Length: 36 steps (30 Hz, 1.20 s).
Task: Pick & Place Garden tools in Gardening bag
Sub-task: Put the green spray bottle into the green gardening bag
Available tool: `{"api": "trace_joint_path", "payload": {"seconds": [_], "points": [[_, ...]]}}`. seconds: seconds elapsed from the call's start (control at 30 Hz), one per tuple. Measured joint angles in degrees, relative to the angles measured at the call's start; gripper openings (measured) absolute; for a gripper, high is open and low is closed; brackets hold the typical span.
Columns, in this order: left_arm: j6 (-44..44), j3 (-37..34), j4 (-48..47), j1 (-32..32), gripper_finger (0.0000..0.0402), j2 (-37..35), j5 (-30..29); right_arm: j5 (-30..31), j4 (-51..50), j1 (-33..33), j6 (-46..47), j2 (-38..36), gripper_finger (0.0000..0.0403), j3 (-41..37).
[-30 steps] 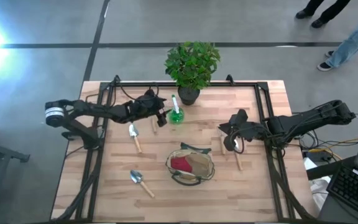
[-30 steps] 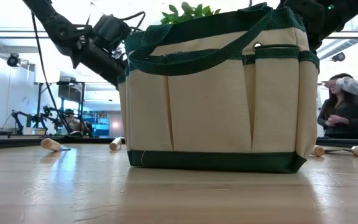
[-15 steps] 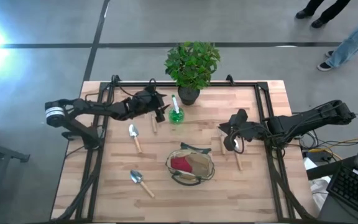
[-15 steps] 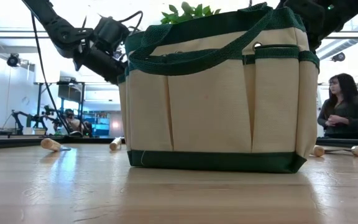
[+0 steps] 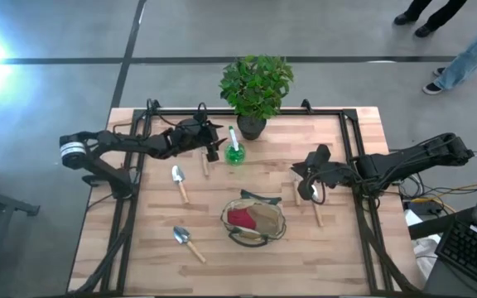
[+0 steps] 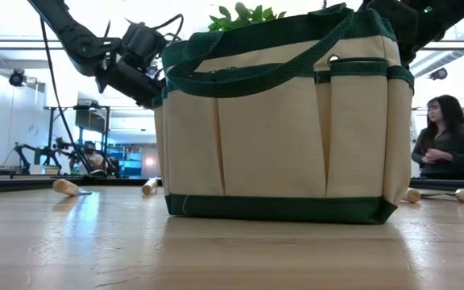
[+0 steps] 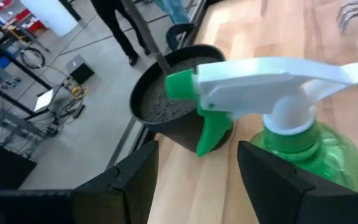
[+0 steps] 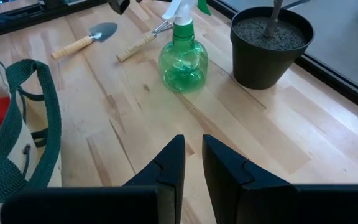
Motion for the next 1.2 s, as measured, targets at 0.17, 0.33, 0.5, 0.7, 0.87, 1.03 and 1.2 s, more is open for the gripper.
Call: {"api": "trace_joint_path", "payload": {"seconds": [0.17,0.33,0.5,0.7,0.87,1.03,1.2], "points": [[0.1,0.0,0.7,0.0,0.022,3.3,-0.9,0.0,0.1,-0.5,0.0,0.0,0.0048,0.0],[-0.9,1.4,1.0,0.1,0.022,6.5,-1.6,0.0,0.0,-0.5,0.0,0.0,0.0048,0.0],[-0.9,4.2,0.8,0.1,0.022,9.8,-1.5,0.0,0.0,-0.6,-0.8,0.0,0.0048,0.0],[-0.2,7.1,0.9,0.2,0.022,13.2,-1.5,0.0,0.0,-0.6,-0.8,0.0,0.0048,0.0],[-0.3,7.7,2.6,0.3,0.022,13.5,-1.5,0.0,-0.2,-0.6,-0.8,0.0,0.0048,0.0],[-0.3,7.7,3.8,0.3,0.0207,13.3,-1.5,-0.1,-0.5,-0.6,-0.8,0.0,0.0048,0.0],[-0.4,7.7,3.3,0.3,0.0162,13.2,-1.4,-0.1,-0.5,-0.6,-0.8,0.0,0.0048,0.0]]}}
